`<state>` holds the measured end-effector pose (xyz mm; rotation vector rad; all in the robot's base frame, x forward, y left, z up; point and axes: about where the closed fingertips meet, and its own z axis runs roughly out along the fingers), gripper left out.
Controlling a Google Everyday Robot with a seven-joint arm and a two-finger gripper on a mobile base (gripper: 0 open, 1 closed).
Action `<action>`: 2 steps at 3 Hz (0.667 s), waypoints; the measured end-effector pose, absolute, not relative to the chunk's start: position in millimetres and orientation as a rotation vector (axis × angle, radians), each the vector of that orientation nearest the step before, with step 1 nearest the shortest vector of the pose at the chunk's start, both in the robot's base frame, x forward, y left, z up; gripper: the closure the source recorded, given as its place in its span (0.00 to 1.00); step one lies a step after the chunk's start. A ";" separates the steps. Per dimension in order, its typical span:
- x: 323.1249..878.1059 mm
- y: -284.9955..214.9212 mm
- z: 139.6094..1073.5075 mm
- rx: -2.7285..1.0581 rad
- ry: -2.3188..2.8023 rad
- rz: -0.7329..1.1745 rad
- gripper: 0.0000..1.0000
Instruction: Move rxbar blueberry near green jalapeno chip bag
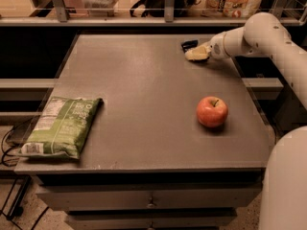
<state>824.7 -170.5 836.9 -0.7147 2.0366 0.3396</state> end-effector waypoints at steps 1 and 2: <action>824.7 -170.4 837.3 -0.715 2.036 0.339 1.00; 818.5 -145.6 876.2 -0.825 1.969 0.308 1.00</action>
Offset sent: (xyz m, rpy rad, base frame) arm -0.0174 0.0560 0.1043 -0.1265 -0.1637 0.1831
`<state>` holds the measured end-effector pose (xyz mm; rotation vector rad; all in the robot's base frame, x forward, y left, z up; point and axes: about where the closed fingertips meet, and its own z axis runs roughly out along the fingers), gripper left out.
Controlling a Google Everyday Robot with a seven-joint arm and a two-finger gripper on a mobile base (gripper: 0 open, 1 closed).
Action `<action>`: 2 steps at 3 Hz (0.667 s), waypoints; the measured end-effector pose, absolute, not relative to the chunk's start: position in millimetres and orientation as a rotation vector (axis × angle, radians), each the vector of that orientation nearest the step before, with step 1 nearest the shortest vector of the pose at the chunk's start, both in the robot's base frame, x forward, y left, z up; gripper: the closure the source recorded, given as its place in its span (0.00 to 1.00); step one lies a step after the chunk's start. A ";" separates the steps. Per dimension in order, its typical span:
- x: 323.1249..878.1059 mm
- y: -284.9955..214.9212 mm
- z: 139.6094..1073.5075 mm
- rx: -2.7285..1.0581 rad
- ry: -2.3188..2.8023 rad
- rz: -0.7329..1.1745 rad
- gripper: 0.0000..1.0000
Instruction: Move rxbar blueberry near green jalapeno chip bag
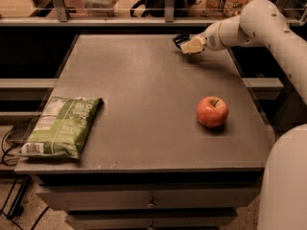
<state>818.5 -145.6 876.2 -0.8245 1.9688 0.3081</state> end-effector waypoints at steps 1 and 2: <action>811.5 -122.2 923.2 -0.936 1.871 0.274 1.00; 801.4 -92.0 953.3 -1.031 1.815 0.320 1.00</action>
Offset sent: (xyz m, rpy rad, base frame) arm -0.0326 0.0810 0.1185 -0.0495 -0.1080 0.3035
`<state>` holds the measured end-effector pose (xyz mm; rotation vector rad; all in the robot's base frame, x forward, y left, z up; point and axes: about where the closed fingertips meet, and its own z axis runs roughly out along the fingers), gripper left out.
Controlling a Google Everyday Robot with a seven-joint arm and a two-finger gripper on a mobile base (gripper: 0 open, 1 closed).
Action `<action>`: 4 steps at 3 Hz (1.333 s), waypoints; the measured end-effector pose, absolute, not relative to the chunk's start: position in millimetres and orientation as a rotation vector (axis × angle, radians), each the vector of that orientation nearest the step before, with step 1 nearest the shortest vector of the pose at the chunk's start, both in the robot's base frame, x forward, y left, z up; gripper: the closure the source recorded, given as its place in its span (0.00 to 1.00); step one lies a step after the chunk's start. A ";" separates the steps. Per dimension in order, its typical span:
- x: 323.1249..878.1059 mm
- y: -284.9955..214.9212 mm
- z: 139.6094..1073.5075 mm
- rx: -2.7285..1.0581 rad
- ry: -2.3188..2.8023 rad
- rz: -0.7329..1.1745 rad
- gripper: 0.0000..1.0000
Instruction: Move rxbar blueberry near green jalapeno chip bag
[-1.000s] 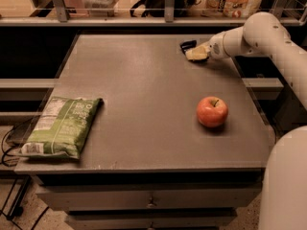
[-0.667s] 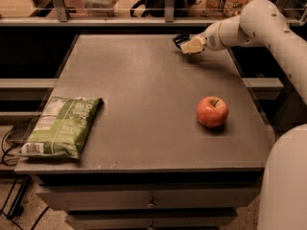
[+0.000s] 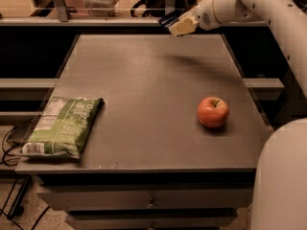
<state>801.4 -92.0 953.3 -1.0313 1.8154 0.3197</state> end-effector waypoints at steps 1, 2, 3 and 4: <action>798.8 -87.9 953.3 -1.050 1.817 0.333 1.00; 795.7 -72.3 948.0 -1.097 1.812 0.364 1.00; 777.4 -24.8 942.2 -1.245 1.757 0.438 1.00; 749.9 23.3 934.6 -1.393 1.676 0.531 1.00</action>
Offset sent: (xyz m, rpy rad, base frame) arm -0.0131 0.0329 -0.0073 -0.0241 0.0503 0.1221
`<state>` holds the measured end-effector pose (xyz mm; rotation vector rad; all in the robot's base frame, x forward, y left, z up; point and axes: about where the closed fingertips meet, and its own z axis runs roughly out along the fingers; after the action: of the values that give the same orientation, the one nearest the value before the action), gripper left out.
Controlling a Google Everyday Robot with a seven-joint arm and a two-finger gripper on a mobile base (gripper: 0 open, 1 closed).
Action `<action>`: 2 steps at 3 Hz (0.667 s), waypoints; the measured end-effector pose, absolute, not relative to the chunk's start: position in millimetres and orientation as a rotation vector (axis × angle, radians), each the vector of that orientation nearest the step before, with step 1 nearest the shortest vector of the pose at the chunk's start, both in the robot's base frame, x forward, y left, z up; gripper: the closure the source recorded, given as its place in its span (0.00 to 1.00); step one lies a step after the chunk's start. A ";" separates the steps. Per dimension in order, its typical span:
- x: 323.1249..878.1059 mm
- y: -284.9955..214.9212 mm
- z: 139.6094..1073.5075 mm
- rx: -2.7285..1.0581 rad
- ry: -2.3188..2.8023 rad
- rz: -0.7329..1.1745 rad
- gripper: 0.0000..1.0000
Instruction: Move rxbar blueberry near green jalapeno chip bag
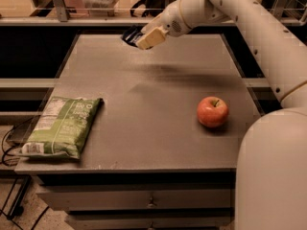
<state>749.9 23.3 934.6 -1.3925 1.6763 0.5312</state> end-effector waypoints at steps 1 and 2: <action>711.8 73.4 924.7 -1.509 1.586 0.624 1.00; 712.2 73.3 925.0 -1.508 1.586 0.623 1.00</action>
Offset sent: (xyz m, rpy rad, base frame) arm -0.0289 0.0359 -0.0001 0.0128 -0.0088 0.1059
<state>712.2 73.3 925.0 -1.5077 1.5865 0.6227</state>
